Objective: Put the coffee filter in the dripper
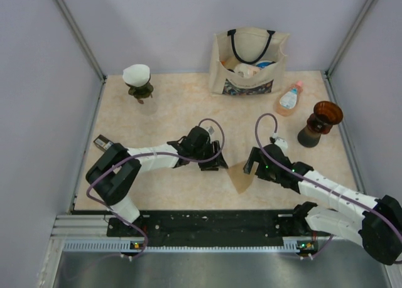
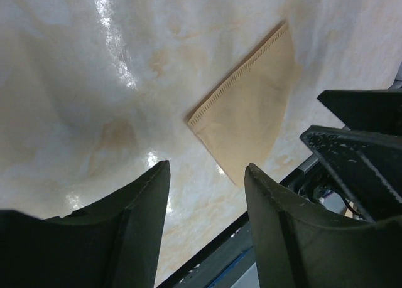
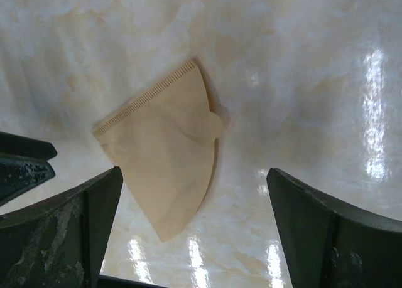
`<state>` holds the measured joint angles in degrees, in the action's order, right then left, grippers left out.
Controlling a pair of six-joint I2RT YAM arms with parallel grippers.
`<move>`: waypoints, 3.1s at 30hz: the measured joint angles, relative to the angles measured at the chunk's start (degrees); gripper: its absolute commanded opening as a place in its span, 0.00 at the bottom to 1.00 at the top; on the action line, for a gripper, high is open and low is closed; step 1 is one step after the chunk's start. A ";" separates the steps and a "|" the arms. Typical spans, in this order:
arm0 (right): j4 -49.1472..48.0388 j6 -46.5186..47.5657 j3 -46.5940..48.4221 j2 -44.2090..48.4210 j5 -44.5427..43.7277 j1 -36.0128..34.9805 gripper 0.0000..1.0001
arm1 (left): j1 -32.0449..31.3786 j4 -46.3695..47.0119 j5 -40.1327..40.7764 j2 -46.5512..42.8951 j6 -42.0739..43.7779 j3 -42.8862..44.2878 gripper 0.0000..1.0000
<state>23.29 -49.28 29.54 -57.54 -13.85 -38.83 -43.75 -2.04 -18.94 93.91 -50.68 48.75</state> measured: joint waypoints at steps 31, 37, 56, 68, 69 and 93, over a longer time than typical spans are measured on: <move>-22.23 -9.09 -10.19 3.06 14.01 1.77 0.92 | -2.64 11.56 -1.40 11.26 -6.62 1.90 0.30; -21.86 -12.09 -14.23 4.39 12.63 1.79 0.92 | -4.31 11.76 0.20 11.08 -8.76 1.66 0.30; -8.17 -13.31 -14.32 21.29 7.28 1.79 0.94 | -6.82 7.96 5.49 10.45 -13.55 2.80 0.28; -8.39 -14.64 -16.90 19.04 6.58 1.79 0.92 | -7.37 7.26 7.08 10.16 -15.50 2.80 0.28; -9.42 -14.91 -17.35 18.43 6.73 1.79 0.91 | -7.37 7.23 7.13 10.16 -15.63 2.80 0.28; -22.36 -15.26 -18.62 13.00 7.65 1.79 0.86 | -7.69 7.02 7.89 10.01 -16.74 2.80 0.27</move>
<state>0.93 -64.53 10.92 -44.53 -6.20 -37.04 -51.44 4.97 -11.05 103.92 -67.42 51.55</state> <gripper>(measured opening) 0.865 0.275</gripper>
